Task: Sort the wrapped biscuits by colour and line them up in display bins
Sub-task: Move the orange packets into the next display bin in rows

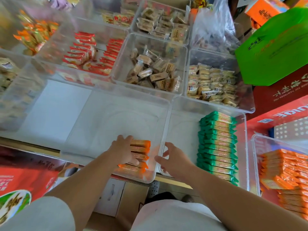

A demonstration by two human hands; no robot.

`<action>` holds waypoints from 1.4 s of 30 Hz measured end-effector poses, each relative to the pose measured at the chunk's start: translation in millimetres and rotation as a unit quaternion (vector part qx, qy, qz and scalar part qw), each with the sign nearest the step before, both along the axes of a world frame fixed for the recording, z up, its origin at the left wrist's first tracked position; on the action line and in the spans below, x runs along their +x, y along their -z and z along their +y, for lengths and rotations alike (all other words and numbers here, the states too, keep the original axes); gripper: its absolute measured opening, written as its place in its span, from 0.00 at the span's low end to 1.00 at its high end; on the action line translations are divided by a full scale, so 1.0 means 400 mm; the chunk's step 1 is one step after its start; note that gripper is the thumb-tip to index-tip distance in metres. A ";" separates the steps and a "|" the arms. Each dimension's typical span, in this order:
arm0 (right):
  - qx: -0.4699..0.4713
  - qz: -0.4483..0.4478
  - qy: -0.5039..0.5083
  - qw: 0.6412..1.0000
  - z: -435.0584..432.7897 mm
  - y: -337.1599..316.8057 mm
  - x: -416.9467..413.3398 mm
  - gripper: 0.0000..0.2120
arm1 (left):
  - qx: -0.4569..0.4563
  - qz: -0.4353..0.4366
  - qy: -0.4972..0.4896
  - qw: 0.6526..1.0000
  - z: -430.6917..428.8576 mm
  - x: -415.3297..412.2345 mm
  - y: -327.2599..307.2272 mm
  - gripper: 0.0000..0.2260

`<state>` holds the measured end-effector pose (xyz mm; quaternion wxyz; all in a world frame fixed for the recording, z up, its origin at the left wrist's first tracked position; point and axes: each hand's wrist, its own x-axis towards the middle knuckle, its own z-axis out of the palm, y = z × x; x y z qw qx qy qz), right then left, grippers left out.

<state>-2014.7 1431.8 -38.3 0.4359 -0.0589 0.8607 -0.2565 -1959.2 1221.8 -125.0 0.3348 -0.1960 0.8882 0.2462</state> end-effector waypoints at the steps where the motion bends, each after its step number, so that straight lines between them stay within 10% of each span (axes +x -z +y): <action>1: 0.007 0.002 -0.005 1.000 -0.003 0.003 -0.001 0.36 | 0.003 -0.023 -0.030 0.999 -0.005 0.002 0.003 0.48; 15: 0.028 0.041 -0.049 0.998 -0.015 0.020 -0.006 0.17 | 0.193 -0.009 -0.282 0.940 0.031 -0.031 0.009 0.11; 30: 0.028 0.077 -0.102 0.991 0.001 0.009 -0.009 0.24 | 0.145 0.020 -0.339 0.929 0.058 -0.006 -0.011 0.07; 42: 0.044 0.112 -0.148 0.982 0.019 0.019 -0.019 0.30 | 0.088 0.013 -0.195 0.977 0.044 -0.019 -0.038 0.15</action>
